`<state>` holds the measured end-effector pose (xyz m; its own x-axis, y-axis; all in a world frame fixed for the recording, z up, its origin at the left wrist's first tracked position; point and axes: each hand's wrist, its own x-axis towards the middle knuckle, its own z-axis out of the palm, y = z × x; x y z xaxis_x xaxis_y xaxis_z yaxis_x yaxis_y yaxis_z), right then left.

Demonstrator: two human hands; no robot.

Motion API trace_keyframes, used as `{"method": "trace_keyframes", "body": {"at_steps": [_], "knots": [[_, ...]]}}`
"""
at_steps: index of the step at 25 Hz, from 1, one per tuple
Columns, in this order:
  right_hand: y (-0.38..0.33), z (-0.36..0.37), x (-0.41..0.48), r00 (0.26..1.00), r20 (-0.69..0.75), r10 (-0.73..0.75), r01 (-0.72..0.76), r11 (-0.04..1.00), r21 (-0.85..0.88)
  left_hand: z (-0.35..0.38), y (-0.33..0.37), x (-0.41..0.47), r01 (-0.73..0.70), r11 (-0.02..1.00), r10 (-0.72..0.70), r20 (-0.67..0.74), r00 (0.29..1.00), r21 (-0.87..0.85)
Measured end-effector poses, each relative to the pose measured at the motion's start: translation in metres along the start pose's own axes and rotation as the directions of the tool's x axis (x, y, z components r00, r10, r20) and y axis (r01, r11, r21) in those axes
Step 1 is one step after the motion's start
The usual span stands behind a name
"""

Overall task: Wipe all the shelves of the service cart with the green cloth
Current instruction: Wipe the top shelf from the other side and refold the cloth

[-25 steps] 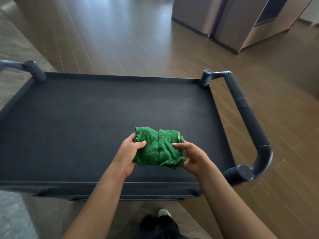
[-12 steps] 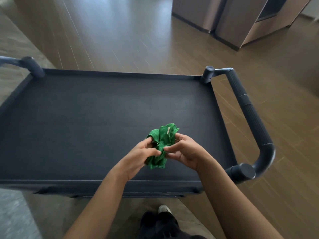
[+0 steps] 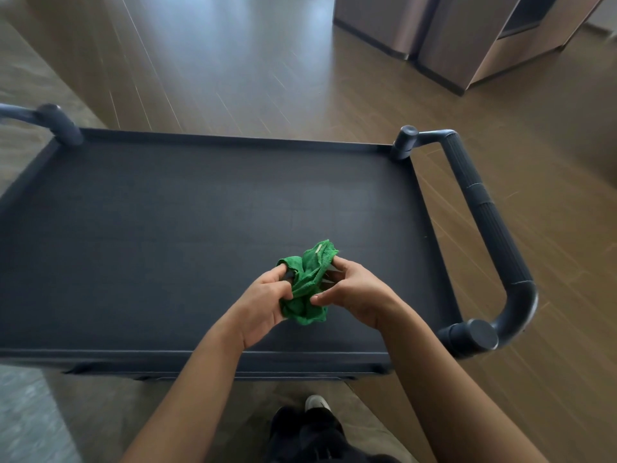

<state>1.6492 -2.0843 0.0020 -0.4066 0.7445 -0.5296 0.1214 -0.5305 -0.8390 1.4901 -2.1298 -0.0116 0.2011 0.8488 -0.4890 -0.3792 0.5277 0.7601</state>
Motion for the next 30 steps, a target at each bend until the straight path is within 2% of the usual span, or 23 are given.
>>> {"method": "trace_keyframes", "body": {"at_steps": [2, 4, 7, 10, 12, 15, 18, 20, 22, 25, 28, 30], "knots": [[-0.002, -0.002, 0.004, 0.999, -0.02, 0.039, -0.037, 0.997, 0.074, -0.004, 0.003, 0.0, -0.003, 1.0, 0.003, -0.005, 1.0, -0.027], [-0.005, -0.007, 0.006, 0.993, -0.032, 0.111, -0.1, 0.964, 0.245, -0.01, 0.005, 0.0, -0.018, 0.996, 0.014, -0.038, 0.999, -0.084], [-0.002, -0.02, 0.005, 0.978, -0.019, 0.205, -0.162, 0.821, 0.547, -0.021, 0.006, 0.0, -0.031, 0.964, 0.0, -0.115, 0.993, -0.262], [0.004, -0.023, 0.003, 0.972, -0.019, 0.233, -0.162, 0.731, 0.663, -0.028, 0.002, 0.0, 0.041, 0.911, -0.101, -0.124, 0.987, -0.411], [0.006, -0.02, 0.005, 0.966, -0.008, 0.258, -0.191, 0.734, 0.652, -0.026, -0.001, 0.003, 0.132, 0.899, -0.199, -0.122, 0.972, -0.417], [0.006, -0.014, 0.009, 0.951, 0.003, 0.308, -0.257, 0.787, 0.561, -0.016, -0.004, 0.008, 0.239, 0.929, -0.292, -0.164, 0.942, -0.284], [0.006, -0.009, 0.011, 0.941, -0.014, 0.338, -0.29, 0.826, 0.483, -0.007, -0.008, 0.011, 0.269, 0.961, -0.277, -0.226, 0.934, -0.065], [0.005, -0.008, 0.013, 0.934, -0.053, 0.354, -0.298, 0.852, 0.43, -0.005, -0.008, 0.012, 0.273, 0.962, -0.265, -0.264, 0.927, -0.009], [0.002, -0.009, 0.014, 0.937, -0.092, 0.336, -0.274, 0.874, 0.402, -0.006, -0.007, 0.017, 0.25, 0.968, -0.24, -0.327, 0.914, -0.013], [-0.001, -0.015, 0.016, 0.961, -0.179, 0.211, -0.133, 0.92, 0.37, -0.013, -0.005, 0.023, 0.178, 0.981, -0.195, -0.417, 0.888, -0.08], [0.002, -0.019, 0.02, 0.954, -0.273, 0.127, -0.046, 0.957, 0.287, -0.019, 0.002, 0.026, 0.139, 0.97, -0.203, -0.357, 0.912, -0.198], [0.006, -0.019, 0.022, 0.947, -0.301, 0.108, -0.046, 0.977, 0.207, -0.019, 0.005, 0.028, 0.12, 0.98, -0.164, -0.31, 0.937, -0.158]]}}
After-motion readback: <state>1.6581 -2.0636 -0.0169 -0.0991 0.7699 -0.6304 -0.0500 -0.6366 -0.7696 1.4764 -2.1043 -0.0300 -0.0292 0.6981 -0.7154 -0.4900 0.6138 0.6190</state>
